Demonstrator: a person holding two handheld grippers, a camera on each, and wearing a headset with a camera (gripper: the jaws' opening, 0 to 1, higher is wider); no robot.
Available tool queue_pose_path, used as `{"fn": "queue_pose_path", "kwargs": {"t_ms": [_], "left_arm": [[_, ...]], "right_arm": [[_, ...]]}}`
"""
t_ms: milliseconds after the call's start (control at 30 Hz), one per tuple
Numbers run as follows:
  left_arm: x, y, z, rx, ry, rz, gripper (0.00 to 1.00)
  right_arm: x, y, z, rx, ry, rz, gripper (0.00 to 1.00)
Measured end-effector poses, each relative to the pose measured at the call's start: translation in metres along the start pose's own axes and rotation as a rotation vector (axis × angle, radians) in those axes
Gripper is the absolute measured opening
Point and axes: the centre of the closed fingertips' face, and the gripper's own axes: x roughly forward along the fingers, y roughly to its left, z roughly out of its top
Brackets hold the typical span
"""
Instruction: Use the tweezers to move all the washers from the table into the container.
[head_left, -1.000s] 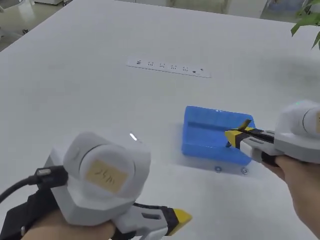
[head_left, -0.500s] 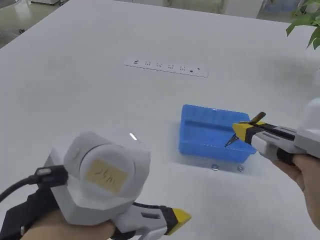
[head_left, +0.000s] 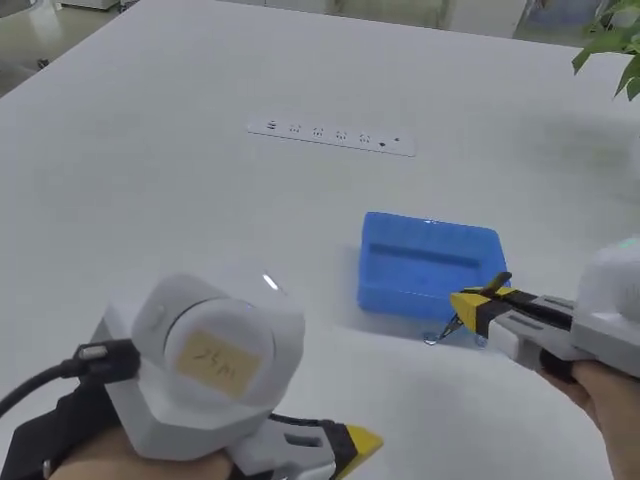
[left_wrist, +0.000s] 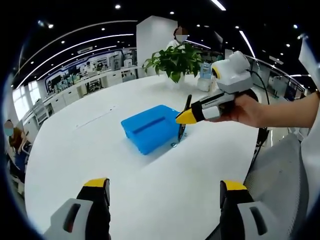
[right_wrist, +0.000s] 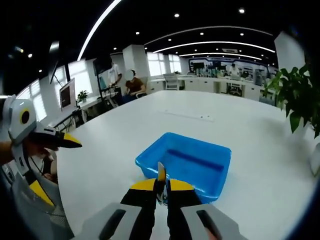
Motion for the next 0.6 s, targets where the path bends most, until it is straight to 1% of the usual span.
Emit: {"fn": "queue_pose_path", "kwargs": {"t_ms": [100,267,400,467,533,600], "left_arm": [[-0.001,0.002,0.000,-0.001,0.000,0.003,0.93],[-0.001,0.003,-0.001,-0.006,0.003,0.007,0.93],[0.001,0.002,-0.002,-0.004,0.009,0.004,0.93],[0.002,0.001,-0.002,-0.003,0.009,0.002,0.93],[0.002,0.000,-0.002,-0.003,0.009,-0.001,0.93],[0.002,0.000,-0.003,-0.002,0.012,-0.001,0.93]], "right_arm": [[0.005,-0.001,-0.005,0.005,0.013,0.003,0.04],[0.009,-0.004,-0.003,0.002,0.011,0.001,0.04],[0.013,-0.006,-0.006,-0.010,0.016,-0.002,0.04],[0.015,-0.008,-0.011,-0.018,0.025,-0.008,0.04],[0.014,-0.008,-0.010,-0.012,0.012,-0.008,0.04],[0.014,-0.007,-0.011,-0.006,0.017,-0.004,0.04]]}}
